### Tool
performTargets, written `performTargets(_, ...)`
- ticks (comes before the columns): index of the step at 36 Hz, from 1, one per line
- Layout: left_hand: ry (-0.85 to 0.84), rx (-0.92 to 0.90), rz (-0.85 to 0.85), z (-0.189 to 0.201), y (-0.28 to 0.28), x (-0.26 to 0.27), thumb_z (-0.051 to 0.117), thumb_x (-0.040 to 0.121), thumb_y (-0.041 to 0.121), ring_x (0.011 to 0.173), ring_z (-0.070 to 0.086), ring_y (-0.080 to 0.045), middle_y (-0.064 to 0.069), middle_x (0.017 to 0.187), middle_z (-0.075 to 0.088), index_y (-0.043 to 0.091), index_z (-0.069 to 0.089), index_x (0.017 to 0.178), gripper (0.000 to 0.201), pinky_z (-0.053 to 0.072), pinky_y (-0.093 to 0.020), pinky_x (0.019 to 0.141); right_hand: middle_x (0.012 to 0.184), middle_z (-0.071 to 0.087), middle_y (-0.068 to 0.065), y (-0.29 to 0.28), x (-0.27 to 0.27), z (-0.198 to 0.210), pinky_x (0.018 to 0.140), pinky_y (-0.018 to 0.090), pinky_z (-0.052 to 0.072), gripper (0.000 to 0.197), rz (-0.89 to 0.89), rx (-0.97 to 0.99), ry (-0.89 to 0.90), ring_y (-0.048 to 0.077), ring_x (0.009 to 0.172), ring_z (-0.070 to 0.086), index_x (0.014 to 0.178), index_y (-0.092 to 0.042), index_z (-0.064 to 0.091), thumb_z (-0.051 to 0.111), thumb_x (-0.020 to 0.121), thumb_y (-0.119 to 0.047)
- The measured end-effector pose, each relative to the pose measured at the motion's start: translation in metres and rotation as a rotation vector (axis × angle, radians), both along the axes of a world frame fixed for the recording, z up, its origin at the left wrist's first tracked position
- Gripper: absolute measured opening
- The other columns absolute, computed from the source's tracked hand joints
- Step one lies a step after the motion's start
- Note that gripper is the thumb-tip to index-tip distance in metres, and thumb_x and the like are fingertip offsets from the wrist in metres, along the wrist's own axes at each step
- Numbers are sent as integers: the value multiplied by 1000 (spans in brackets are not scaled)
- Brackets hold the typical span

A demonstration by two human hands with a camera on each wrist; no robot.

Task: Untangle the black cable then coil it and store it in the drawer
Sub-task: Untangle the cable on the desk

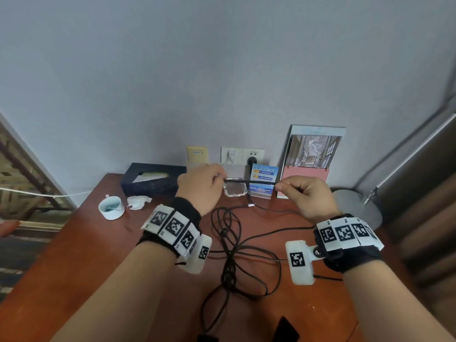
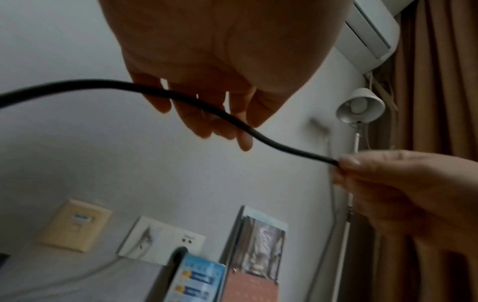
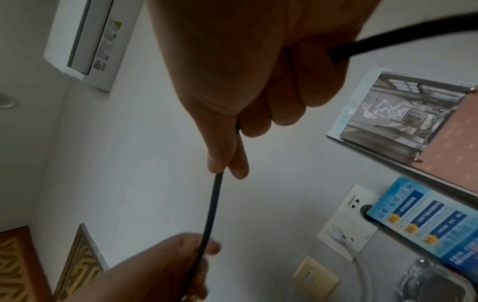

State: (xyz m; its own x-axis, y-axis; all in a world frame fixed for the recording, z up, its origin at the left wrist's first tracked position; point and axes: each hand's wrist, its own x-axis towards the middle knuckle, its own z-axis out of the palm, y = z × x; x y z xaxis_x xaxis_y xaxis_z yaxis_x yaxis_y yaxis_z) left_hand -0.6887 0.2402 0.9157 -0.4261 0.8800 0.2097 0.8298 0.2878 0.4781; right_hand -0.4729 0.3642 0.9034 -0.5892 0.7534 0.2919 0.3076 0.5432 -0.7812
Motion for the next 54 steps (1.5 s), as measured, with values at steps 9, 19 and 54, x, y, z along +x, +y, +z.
performTargets(9, -214, 52, -163, -12, 13, 61, 28, 103, 33, 92, 55, -26, -3, 92, 62, 18, 52, 88, 32, 43, -46, 88, 68, 70, 2, -20, -24, 5, 63, 27, 47, 20, 141, 66, 65, 12, 64, 60, 75, -33, 70, 63, 90, -21)
performTargets(19, -105, 194, -137, -12, 17, 61, 20, 93, 48, 77, 53, -26, 0, 75, 56, 19, 48, 76, 44, 43, -44, 77, 53, 53, -20, -28, -33, 3, 55, 14, 34, 37, 184, 35, 106, -1, 53, 44, 63, -36, 56, 55, 95, -19)
performTargets(54, -99, 230, -71, -20, -17, -8, 45, 81, 66, 61, 51, -9, 6, 52, 51, 24, 55, 56, 49, 46, -36, 71, 78, 69, 18, 5, 19, -10, 68, 23, 45, 11, 24, -165, 53, 10, 68, 56, 73, -28, 73, 70, 82, -22)
